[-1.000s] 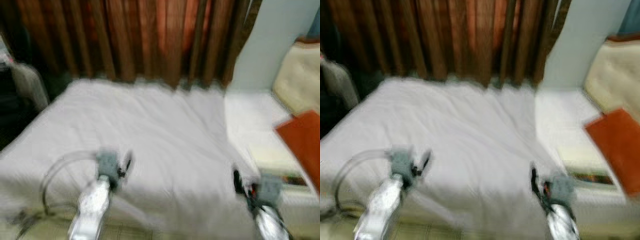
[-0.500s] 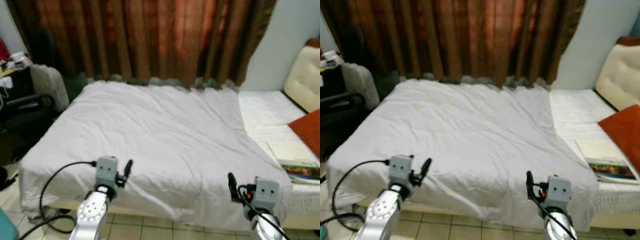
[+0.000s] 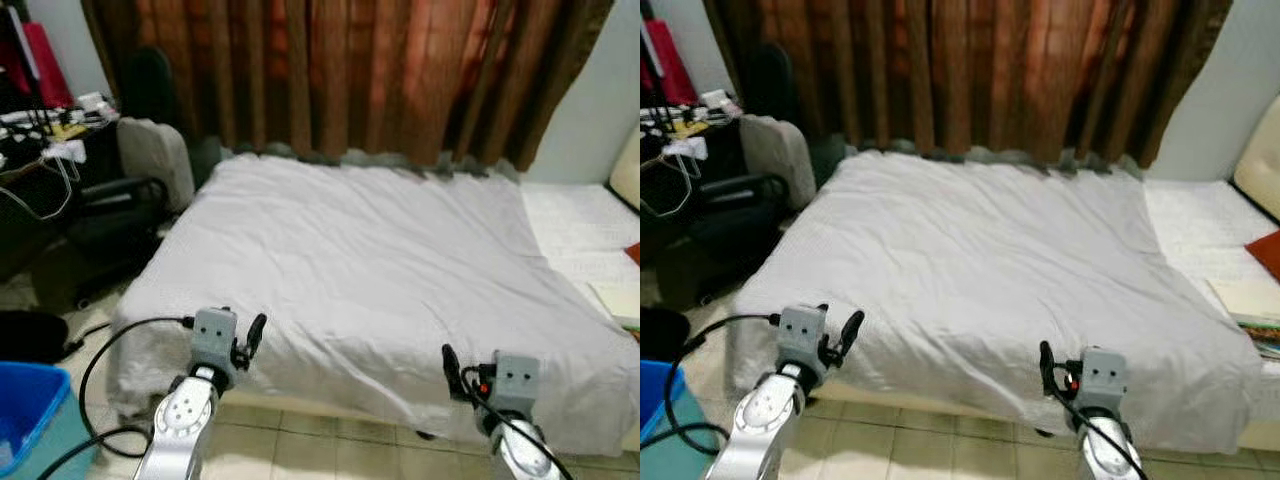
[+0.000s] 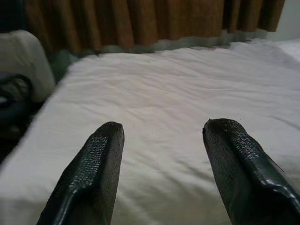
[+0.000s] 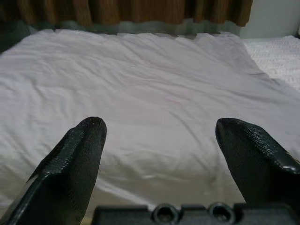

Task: Clean up the room

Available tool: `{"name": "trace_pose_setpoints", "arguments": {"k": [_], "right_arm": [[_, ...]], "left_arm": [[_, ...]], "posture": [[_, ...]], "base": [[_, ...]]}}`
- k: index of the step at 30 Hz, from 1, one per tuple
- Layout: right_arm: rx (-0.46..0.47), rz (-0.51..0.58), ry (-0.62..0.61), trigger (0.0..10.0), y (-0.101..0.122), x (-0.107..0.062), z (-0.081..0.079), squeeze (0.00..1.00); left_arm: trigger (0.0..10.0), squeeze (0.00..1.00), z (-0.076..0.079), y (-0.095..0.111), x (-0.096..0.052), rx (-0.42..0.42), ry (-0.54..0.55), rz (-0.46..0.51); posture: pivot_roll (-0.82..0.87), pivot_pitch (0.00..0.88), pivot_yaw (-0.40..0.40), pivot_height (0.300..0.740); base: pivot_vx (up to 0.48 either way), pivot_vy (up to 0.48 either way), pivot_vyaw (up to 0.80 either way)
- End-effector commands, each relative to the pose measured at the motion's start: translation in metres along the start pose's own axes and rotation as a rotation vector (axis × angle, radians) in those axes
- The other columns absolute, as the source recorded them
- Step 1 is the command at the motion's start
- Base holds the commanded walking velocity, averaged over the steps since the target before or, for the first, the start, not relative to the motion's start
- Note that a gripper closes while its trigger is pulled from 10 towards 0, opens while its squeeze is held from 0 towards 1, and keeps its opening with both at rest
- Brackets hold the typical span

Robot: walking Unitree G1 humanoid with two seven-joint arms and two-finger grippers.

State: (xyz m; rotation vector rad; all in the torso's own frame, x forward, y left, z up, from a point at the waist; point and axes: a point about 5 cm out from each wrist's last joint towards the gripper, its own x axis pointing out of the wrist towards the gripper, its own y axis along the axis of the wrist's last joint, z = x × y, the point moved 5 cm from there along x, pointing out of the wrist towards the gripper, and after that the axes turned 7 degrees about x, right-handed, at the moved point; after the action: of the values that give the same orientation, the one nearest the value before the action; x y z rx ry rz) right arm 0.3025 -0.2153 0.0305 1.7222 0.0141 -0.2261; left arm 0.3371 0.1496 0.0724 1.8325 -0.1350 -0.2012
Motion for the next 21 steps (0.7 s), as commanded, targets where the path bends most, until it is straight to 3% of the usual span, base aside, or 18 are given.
{"name": "trace_pose_setpoints", "arguments": {"k": [1,4,8,13,21], "right_arm": [[-0.004,0.001,0.002,10.0,0.000,0.001,-0.001,0.00],[-0.020,0.015,0.013,10.0,0.002,0.002,-0.004,0.00],[-0.014,0.013,0.014,10.0,0.002,0.003,-0.005,0.00],[-0.053,0.012,0.036,10.0,0.003,0.006,-0.007,0.00],[-0.040,0.033,0.010,10.0,0.007,0.005,0.001,0.00]], "left_arm": [[10.0,0.00,0.000,-0.002,0.000,0.030,0.003,-0.007],[10.0,0.00,0.000,0.001,0.001,-0.012,-0.004,0.009],[10.0,0.00,-0.001,-0.003,0.001,-0.001,-0.004,-0.009],[10.0,0.00,-0.001,-0.002,0.005,0.008,0.010,-0.007],[10.0,0.00,0.007,-0.003,0.011,0.003,-0.043,-0.011]], "posture": [[0.03,0.000,-0.069,0.740],[0.02,0.000,-0.064,0.740],[0.02,0.000,-0.060,0.740],[0.02,0.000,-0.063,0.740],[0.00,0.000,-0.063,0.740]], "base": [[0.000,0.000,0.00],[0.285,0.000,0.00],[0.293,0.152,0.00],[0.000,0.000,-0.80],[0.000,-0.464,-0.80]]}}
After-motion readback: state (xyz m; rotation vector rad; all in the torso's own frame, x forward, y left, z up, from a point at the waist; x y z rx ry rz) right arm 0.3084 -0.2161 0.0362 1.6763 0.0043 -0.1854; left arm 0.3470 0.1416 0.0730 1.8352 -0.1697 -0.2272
